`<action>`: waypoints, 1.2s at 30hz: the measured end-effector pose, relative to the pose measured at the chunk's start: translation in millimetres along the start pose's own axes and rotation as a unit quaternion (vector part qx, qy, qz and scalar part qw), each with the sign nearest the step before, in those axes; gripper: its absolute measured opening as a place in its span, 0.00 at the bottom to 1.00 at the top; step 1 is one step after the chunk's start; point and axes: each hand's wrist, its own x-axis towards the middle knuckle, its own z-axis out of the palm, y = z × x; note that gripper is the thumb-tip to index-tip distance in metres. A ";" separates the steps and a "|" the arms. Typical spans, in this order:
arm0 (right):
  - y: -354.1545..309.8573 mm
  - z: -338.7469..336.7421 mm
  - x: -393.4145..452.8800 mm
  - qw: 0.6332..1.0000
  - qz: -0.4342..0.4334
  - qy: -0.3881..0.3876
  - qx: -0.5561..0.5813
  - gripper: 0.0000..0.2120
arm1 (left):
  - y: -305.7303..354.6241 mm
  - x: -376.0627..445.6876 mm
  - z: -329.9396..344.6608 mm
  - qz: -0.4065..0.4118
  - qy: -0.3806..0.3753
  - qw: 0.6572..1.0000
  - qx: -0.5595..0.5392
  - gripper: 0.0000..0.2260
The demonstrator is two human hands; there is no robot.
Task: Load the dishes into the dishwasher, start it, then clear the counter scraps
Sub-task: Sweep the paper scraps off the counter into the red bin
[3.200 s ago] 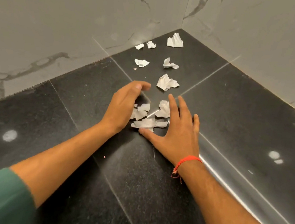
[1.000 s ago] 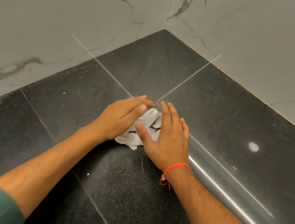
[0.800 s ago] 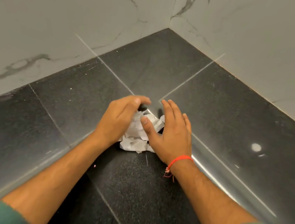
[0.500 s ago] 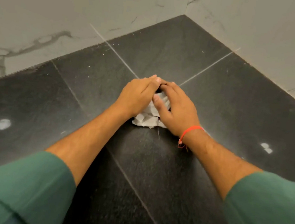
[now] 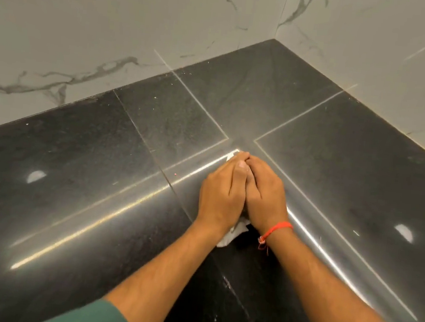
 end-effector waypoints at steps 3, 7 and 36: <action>-4.2 -3.4 -9.5 0.999 0.020 0.032 0.029 0.11 | 3.5 -3.6 -0.2 0.007 0.013 0.999 -0.037 0.15; -3.3 -6.3 -1.4 0.988 0.082 0.104 0.083 0.14 | 9.7 39.0 -21.5 -0.023 0.044 0.999 -0.019 0.17; -30.1 19.9 -57.8 0.908 0.153 0.128 0.368 0.13 | 20.5 -51.5 21.7 -0.073 0.227 0.944 -0.228 0.13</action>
